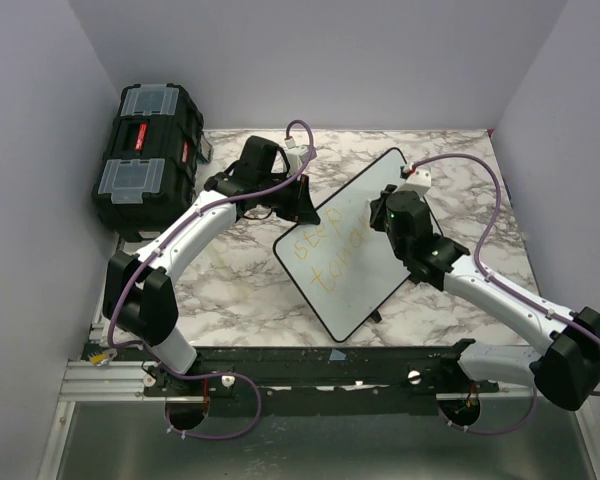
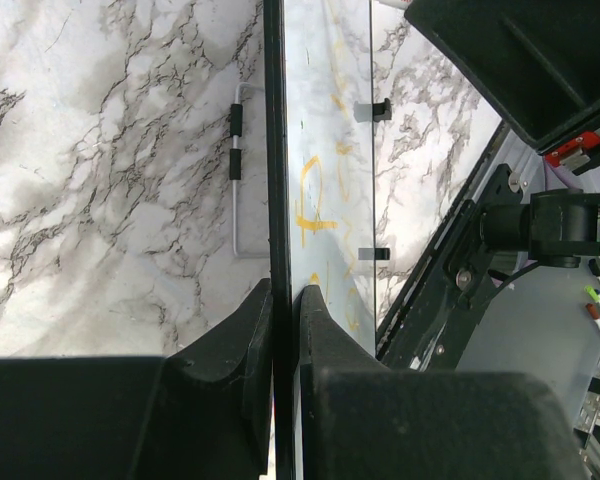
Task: Write a sentence on the whiteboard
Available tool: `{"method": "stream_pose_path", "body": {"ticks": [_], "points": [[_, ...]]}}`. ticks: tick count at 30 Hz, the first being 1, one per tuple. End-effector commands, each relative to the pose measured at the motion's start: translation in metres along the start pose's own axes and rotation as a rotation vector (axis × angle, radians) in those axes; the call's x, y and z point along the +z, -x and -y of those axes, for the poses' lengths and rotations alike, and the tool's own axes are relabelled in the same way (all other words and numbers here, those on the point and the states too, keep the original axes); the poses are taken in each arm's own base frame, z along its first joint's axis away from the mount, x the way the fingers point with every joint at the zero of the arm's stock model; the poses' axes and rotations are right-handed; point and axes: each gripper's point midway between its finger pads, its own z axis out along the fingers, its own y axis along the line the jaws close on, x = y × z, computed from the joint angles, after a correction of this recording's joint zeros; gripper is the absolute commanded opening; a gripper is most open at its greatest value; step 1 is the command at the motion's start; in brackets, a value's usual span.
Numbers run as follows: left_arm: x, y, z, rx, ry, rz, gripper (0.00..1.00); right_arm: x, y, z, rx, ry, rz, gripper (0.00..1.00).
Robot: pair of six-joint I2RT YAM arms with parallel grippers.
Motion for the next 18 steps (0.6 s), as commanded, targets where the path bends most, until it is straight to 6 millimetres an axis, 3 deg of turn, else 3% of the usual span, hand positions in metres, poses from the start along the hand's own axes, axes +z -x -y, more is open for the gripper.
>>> {"method": "stream_pose_path", "body": {"ticks": [1, 7, 18], "points": [[-0.002, 0.009, 0.009, 0.155, -0.017, 0.038, 0.0, 0.007, -0.003, -0.014, -0.01, 0.044, -0.027, 0.01], [-0.003, 0.009, 0.01, 0.157, -0.016, 0.04, 0.0, 0.004, -0.006, -0.012, -0.007, 0.049, -0.034, 0.01], [-0.004, 0.009, 0.01, 0.156, -0.015, 0.041, 0.0, -0.011, -0.043, 0.011, 0.002, 0.031, -0.106, 0.01]]}}
